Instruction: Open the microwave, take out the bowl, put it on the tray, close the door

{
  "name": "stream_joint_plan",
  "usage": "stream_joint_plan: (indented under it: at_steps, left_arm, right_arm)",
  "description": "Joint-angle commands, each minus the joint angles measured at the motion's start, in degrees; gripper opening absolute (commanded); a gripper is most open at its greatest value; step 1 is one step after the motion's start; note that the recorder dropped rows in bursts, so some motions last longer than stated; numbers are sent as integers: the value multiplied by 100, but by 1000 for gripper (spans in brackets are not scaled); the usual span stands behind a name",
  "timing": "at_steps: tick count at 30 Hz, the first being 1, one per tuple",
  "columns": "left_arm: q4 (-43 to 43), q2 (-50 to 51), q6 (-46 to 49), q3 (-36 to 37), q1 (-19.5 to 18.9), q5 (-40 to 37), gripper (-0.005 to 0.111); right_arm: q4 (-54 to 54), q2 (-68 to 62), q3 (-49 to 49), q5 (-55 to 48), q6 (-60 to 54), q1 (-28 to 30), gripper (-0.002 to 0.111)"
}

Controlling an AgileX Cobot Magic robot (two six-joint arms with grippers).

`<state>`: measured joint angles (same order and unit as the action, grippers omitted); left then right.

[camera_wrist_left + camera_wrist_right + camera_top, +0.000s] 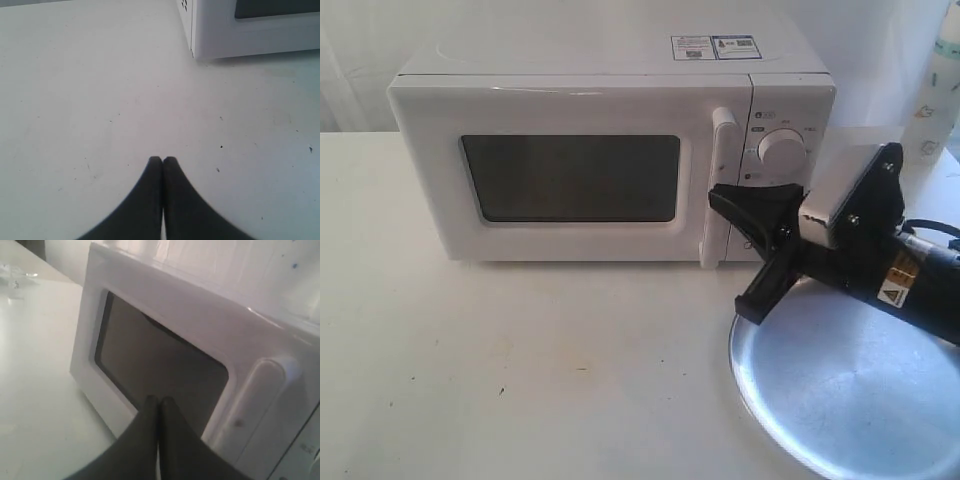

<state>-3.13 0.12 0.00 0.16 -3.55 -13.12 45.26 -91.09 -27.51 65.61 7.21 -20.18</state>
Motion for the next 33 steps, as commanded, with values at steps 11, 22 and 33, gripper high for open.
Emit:
stream_joint_plan:
  at_steps: [11,22,33]
  left_arm:
    - [-27,-12,0,-16,27,-17,0]
    - [-27,-12,0,-16,27,-17,0]
    - [-27,-12,0,-16,27,-17,0]
  right_arm:
    - [4594,-1241,-2239,435,3038,2040,0]
    - [3693,-1768,-2455,435,2557,1448,0]
    - [3317,-1933,-2444,423,2622,1448,31]
